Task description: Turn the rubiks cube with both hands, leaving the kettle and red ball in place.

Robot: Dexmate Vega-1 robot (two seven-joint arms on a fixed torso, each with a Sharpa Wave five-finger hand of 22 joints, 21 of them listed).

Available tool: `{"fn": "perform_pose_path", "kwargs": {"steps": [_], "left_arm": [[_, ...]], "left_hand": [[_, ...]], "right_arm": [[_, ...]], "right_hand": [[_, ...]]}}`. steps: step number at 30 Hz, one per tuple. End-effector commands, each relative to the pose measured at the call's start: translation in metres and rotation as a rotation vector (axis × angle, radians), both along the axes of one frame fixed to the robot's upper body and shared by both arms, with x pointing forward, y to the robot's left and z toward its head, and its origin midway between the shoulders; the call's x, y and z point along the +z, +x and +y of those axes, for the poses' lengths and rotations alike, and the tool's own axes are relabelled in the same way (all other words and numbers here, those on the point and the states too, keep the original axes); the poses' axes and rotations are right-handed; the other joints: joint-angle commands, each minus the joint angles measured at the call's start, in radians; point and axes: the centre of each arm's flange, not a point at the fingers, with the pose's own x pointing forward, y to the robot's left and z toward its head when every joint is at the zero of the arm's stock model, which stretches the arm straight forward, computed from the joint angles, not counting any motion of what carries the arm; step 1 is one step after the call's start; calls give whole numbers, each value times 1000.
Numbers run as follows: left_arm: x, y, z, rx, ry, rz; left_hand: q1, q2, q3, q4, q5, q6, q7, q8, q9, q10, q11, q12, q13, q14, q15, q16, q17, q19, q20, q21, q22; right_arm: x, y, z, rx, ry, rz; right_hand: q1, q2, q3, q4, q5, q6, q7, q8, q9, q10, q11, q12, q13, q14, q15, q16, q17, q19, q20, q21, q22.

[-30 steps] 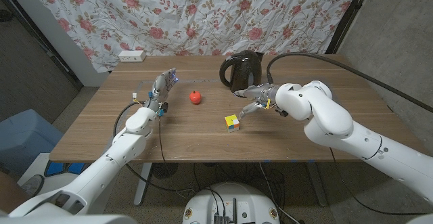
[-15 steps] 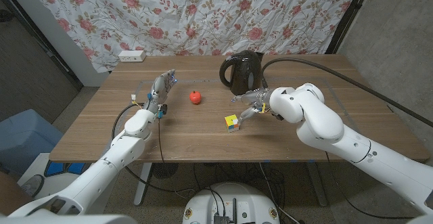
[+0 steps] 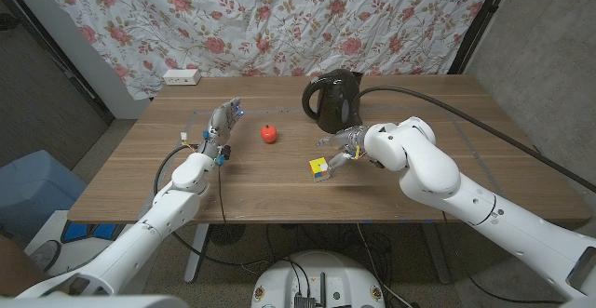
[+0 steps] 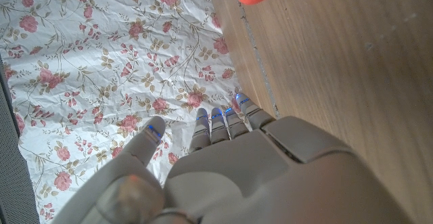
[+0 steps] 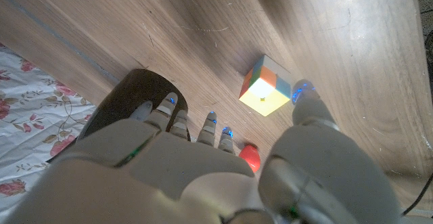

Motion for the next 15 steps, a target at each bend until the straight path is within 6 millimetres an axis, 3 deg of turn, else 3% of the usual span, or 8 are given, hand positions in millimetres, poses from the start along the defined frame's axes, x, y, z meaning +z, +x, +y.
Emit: {"fn": "perform_pose_path", "kwargs": {"steps": [1,15], "left_arm": [[-4,1,1,3,1,11],[-8,-2,5,8,6,24]], "left_hand": [[-8,77,9,-2,4,11,-1,2,3,10,1,6,1,5,-11,1,4,10,-2,3,2],[-6,79,9,-5,4,10,0,0,3,10,1,5,1,5,-10,0,4,10,-1,2,2]], "right_arm": [[-5,9,8,-7,-35,12],[-13,18,14,-6,-82,-5]], "right_hand": [[11,-2,10,2,5,8,-6,7,4,16,-4,12,4,3,-6,7,-1,4,-2,1,2],[37,-14,16,6,-1,40,-14,18,5,45,-5,19,6,26,-18,16,-1,5,-4,1,2]]}}
